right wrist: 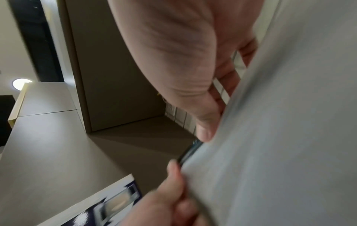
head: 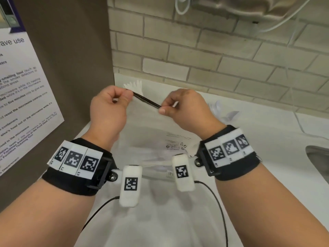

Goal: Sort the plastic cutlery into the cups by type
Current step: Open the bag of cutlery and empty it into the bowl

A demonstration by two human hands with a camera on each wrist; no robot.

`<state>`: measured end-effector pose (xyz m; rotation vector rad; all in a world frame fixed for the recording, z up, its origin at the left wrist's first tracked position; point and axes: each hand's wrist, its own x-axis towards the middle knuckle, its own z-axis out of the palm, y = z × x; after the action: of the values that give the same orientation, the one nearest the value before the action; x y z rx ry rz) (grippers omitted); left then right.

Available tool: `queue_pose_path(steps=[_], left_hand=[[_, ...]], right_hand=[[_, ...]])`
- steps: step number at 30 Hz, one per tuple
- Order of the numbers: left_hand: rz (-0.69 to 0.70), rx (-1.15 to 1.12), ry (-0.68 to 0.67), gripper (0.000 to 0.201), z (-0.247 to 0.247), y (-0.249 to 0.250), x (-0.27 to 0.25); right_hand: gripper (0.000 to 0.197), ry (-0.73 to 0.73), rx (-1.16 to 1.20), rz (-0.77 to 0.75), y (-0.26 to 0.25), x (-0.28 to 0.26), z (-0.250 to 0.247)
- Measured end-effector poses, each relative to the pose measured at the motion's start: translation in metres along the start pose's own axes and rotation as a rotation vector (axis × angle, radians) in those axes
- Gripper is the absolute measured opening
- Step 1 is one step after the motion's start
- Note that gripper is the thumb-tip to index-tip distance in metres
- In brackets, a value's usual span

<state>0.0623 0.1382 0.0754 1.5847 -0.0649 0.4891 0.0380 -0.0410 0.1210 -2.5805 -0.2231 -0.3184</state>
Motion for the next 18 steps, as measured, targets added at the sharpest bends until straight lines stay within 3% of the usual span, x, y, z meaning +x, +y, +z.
queue_pose_path(steps=[5, 11, 13, 15, 18], left_hand=[[-0.033, 0.000, 0.131, 0.021, -0.003, 0.002, 0.012], [-0.091, -0.086, 0.126, 0.021, 0.006, 0.012, 0.007], [-0.056, -0.122, 0.060, 0.021, 0.008, 0.017, 0.008], [-0.002, -0.171, -0.020, 0.021, 0.010, 0.022, 0.009], [0.061, -0.236, -0.076, 0.015, 0.016, 0.028, 0.013]], right_hand=[[0.013, -0.070, -0.214, 0.154, 0.032, -0.023, -0.034], [0.018, -0.355, -0.519, 0.341, 0.038, -0.041, -0.064], [0.032, -0.291, -0.420, 0.242, 0.033, -0.041, -0.069], [0.032, -0.153, -0.154, 0.129, 0.022, -0.037, -0.064], [0.027, -0.206, 0.046, 0.137, 0.008, -0.024, -0.040]])
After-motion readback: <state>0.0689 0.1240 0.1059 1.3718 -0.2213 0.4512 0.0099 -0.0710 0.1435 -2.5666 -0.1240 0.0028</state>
